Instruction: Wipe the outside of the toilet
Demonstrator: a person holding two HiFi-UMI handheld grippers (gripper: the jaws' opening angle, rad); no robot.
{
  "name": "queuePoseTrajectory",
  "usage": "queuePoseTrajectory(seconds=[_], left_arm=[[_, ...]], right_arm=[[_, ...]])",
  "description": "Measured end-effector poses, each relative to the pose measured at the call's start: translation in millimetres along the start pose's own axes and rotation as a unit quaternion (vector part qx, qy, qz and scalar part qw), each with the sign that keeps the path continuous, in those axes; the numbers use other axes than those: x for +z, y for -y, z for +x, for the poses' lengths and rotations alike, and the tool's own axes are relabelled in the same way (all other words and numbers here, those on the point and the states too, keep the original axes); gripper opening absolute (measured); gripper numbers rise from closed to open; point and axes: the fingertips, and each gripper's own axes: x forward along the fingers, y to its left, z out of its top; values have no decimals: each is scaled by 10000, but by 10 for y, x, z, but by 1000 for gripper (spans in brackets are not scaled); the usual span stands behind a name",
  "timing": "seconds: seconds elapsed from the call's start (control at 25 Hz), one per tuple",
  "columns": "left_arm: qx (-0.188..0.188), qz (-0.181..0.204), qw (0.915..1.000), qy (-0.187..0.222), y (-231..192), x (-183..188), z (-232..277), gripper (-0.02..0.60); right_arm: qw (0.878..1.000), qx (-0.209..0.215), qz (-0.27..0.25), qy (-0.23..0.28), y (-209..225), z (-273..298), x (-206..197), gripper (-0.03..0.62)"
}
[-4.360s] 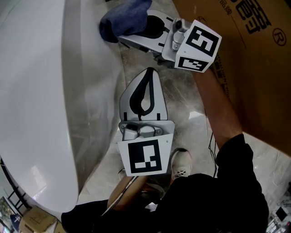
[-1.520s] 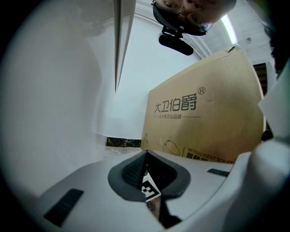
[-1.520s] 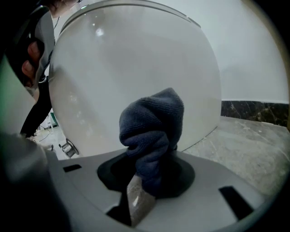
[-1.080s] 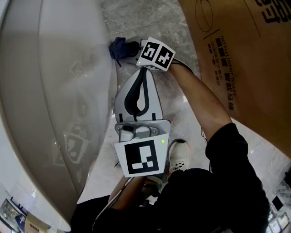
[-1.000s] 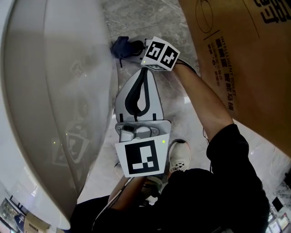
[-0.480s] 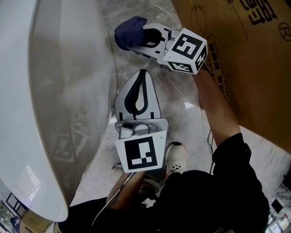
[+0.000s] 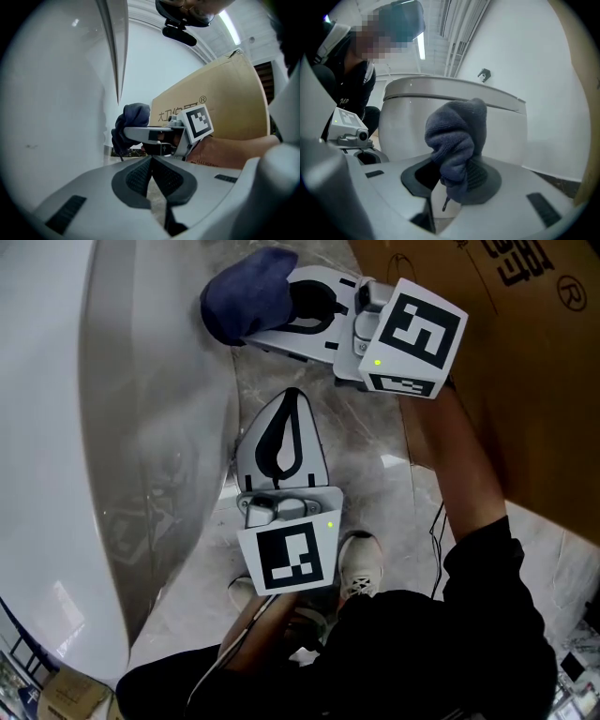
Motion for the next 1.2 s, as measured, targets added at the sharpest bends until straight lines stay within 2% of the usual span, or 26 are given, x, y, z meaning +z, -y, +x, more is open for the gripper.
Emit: queuePoseTrajectory(seconds=[0.12, 0.64, 1.04, 1.2], left_arm=[[-1, 21, 10000, 51, 29, 93, -115, 11], [-40, 78, 9999, 88, 52, 49, -22, 11], [-23, 71, 9999, 94, 250, 82, -27, 11], [16, 59, 9999, 91, 265, 110, -96, 11]], right_arm=[[9999, 59, -98, 63, -138, -8, 192, 115], [9989, 269, -189, 330, -240, -17, 361, 114], [9986, 424, -123, 298, -276, -11, 359, 114], [9988, 438, -195, 121, -275, -7, 302, 114]])
